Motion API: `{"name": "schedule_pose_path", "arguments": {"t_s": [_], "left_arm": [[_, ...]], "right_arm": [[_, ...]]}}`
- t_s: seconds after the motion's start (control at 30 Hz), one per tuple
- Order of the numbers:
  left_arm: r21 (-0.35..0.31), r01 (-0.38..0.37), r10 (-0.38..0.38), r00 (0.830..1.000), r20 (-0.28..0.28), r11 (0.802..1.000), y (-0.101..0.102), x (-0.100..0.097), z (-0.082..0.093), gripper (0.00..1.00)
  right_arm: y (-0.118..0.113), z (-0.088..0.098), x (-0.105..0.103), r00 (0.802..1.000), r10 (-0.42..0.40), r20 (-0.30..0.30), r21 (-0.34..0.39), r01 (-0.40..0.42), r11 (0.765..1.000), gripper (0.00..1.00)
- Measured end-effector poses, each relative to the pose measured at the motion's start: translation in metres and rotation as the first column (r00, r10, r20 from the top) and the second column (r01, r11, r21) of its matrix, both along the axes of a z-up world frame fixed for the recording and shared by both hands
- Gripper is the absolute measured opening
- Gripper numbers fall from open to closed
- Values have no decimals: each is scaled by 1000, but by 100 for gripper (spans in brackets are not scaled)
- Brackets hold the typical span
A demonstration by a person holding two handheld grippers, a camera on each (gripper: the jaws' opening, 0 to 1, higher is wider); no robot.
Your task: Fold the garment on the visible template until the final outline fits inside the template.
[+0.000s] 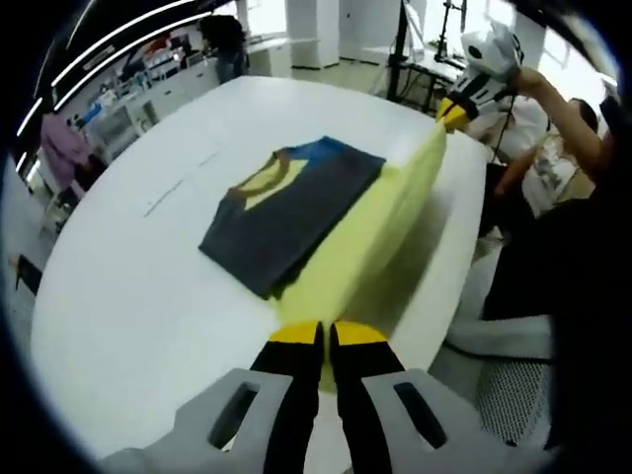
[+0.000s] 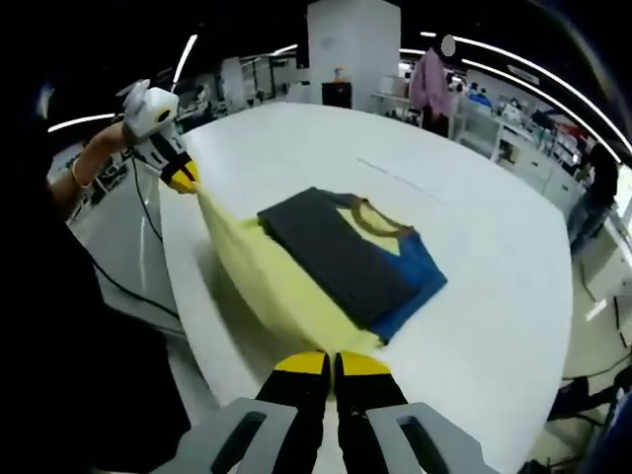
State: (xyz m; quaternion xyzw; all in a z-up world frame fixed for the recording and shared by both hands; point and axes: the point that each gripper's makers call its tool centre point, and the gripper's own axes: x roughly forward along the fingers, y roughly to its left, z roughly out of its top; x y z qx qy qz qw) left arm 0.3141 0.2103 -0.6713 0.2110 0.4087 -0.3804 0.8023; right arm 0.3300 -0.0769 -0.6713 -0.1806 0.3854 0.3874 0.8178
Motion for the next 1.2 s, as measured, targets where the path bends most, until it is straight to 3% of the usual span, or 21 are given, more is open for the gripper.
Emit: {"name": "schedule_pose_path", "arguments": {"t_s": [0.3,0.5,0.67,1.2], "left_arm": [[-4,-27,27,998,58,1000,1,27,8,1],[-7,-40,40,990,135,999,3,53,13,1],[-49,-65,73,977,198,997,0,73,26,0],[-57,-80,94,942,323,995,-2,119,50,0]], "right_arm": [[1,5,29,998,-5,70,-28,7,1000,0],[2,10,51,993,-1,120,-56,8,998,0],[0,13,67,986,-2,168,-93,18,995,0],[0,33,121,946,-17,325,-135,64,989,0]]}}
